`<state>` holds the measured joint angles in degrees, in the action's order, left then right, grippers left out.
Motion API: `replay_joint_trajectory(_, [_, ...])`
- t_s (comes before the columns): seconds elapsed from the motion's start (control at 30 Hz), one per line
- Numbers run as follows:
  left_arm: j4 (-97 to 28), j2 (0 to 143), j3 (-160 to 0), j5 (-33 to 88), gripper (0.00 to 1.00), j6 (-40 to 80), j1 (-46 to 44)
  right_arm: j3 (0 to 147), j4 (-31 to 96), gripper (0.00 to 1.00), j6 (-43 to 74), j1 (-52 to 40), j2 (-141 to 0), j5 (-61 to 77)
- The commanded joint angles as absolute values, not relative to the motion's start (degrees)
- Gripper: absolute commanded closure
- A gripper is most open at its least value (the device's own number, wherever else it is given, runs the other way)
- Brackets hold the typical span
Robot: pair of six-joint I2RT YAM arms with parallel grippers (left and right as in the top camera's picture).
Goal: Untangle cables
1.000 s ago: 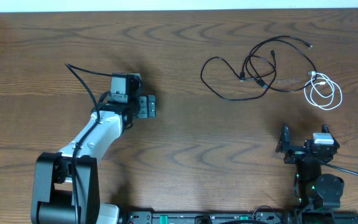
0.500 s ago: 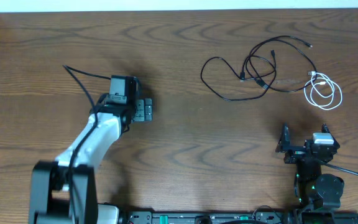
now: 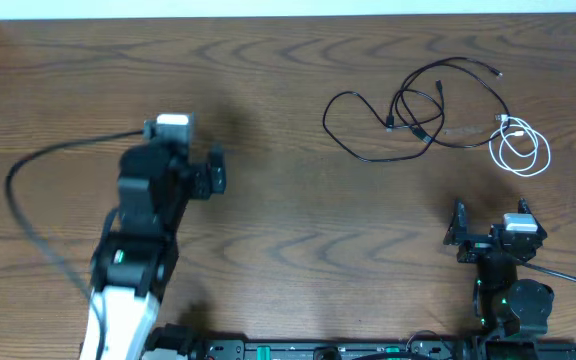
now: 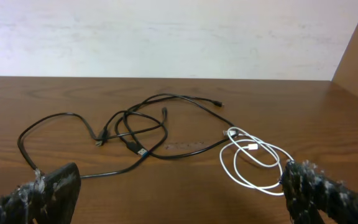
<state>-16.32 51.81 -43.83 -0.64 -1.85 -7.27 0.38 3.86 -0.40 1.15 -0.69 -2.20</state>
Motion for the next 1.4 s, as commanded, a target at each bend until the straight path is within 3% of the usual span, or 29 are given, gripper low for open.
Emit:
replay_joint_trajectory(0.0, [-17.1, 43.9, -40.2, -3.8, 0.02, -3.0, -7.0, 0.3, 4.1, 0.01, 0.4, 0.9, -0.3, -2.8])
replay_joint_trajectory(0.57, [-17.0, 11.6, -17.2, -4.8, 0.02, -2.7, -6.4, 0.3, 4.0, 0.01, 0.4, 0.9, -0.3, -2.8])
replay_joint_trajectory(0.8, [-5.9, 0.0, -12.1, -3.9, 0.02, -0.9, -6.4, 0.3, 4.1, 0.01, 0.4, 0.9, -0.3, -2.8])
replay_joint_trajectory(0.93, [2.6, 0.1, -11.5, 0.5, 0.02, 0.3, -6.5, 0.3, 4.1, 0.01, 0.4, 0.9, -0.3, -2.8])
replay_joint_trajectory(1.13, [3.6, 0.1, -10.3, 8.2, 0.02, 0.3, -6.5, 0.3, 4.1, 0.01, 0.4, 0.9, -0.3, -2.8])
replay_joint_trajectory(1.37, [12.5, 0.1, -0.3, 8.4, 0.02, 1.3, -6.4, 0.3, 4.1, 0.01, 0.4, 0.9, -0.3, -2.8])
